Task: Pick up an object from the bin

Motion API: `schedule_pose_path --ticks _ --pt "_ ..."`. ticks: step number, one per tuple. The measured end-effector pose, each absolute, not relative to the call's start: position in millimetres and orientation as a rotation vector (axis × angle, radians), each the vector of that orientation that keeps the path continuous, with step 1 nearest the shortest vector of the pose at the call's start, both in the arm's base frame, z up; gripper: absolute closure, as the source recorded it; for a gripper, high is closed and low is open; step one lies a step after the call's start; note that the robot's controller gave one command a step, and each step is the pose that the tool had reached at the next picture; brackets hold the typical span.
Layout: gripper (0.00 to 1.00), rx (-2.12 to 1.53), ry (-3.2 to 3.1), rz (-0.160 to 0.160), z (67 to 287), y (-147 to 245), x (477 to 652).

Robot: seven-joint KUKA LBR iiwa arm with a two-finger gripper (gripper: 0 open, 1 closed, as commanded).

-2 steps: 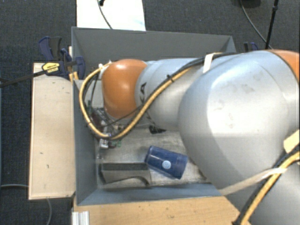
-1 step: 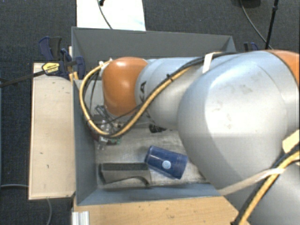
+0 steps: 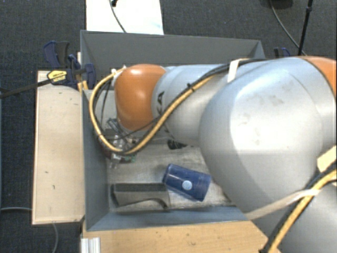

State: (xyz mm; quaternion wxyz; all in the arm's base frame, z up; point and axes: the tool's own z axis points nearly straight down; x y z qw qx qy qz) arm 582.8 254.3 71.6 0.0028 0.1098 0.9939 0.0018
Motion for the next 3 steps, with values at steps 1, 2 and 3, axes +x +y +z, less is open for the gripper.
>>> schedule_pose_path --ticks 1,2,3 --pt "1.00 0.345 3.118 0.005 73.6 254.0 582.5" --pt "1.00 0.345 3.118 0.005 78.0 254.3 583.2" --pt "1.00 0.346 3.118 0.004 83.1 254.1 583.1"
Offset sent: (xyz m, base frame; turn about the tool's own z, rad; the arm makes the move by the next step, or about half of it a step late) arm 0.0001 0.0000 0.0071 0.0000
